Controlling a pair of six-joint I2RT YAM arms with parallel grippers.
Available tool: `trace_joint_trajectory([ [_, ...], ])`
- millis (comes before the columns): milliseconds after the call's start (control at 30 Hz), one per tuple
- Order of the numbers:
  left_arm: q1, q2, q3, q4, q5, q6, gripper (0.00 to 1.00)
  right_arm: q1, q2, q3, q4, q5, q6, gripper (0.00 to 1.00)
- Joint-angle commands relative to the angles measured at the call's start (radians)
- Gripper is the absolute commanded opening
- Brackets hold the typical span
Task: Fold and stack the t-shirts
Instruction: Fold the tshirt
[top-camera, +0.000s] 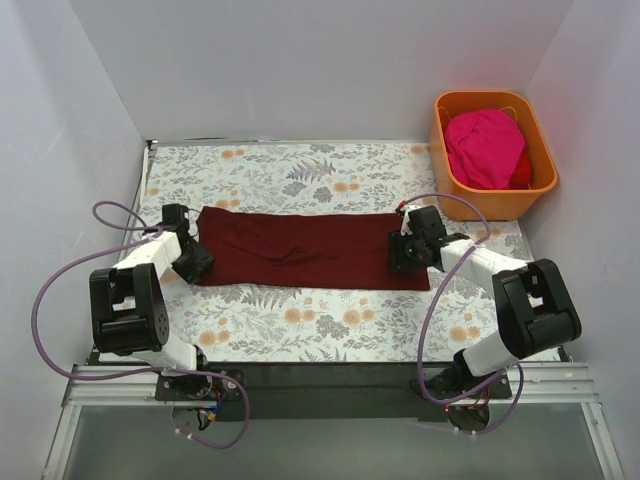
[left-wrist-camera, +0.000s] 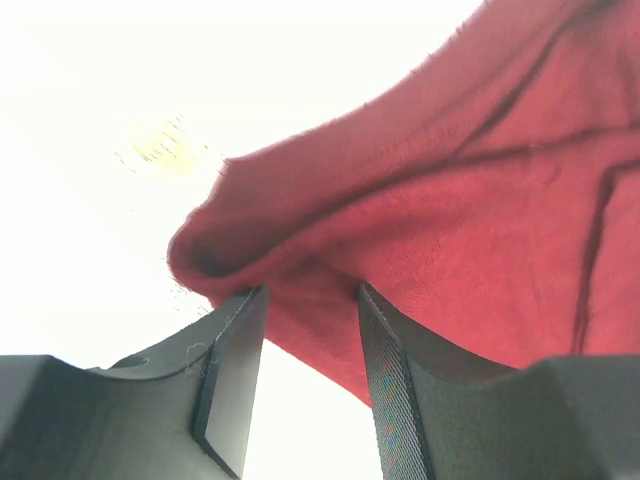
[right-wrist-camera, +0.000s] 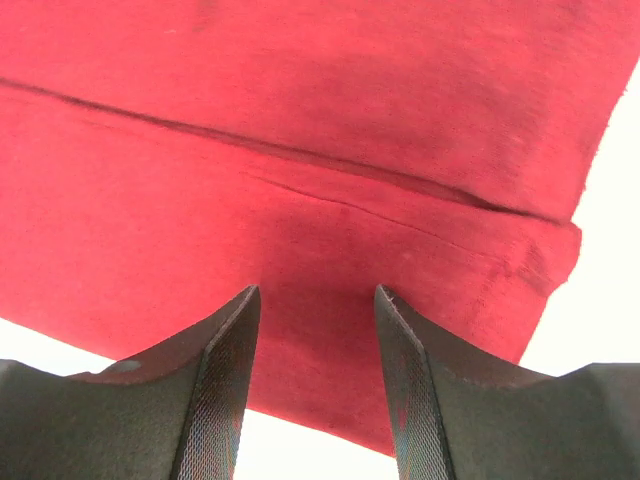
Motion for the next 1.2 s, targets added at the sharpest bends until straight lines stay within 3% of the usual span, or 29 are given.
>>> trace_joint_trajectory([
  [0, 0.054, -0.064, -0.044, 0.056, 0.008, -0.023, 0.40, -0.053, -0.026, -0.055, -0.087, 0.057, 0.048, 0.57],
  [200, 0.088, -0.130, -0.056, 0.048, 0.022, -0.014, 0.40, -0.083, -0.077, -0.132, -0.128, 0.028, 0.066, 0.57],
  [333, 0.086, -0.171, -0.015, 0.075, 0.095, 0.030, 0.45, -0.083, -0.101, -0.123, -0.128, 0.019, 0.057, 0.57],
  [567, 0.049, -0.060, 0.076, 0.125, 0.246, 0.119, 0.49, -0.083, -0.078, -0.107, -0.125, 0.001, 0.040, 0.56],
  [800, 0.020, 0.077, 0.162, 0.154, 0.304, 0.167, 0.44, -0.081, -0.074, -0.118, -0.116, -0.010, 0.031, 0.56],
  [1167, 0.008, 0.171, 0.191, 0.135, 0.234, 0.181, 0.33, -0.083, -0.075, -0.127, -0.108, -0.015, 0.026, 0.56],
])
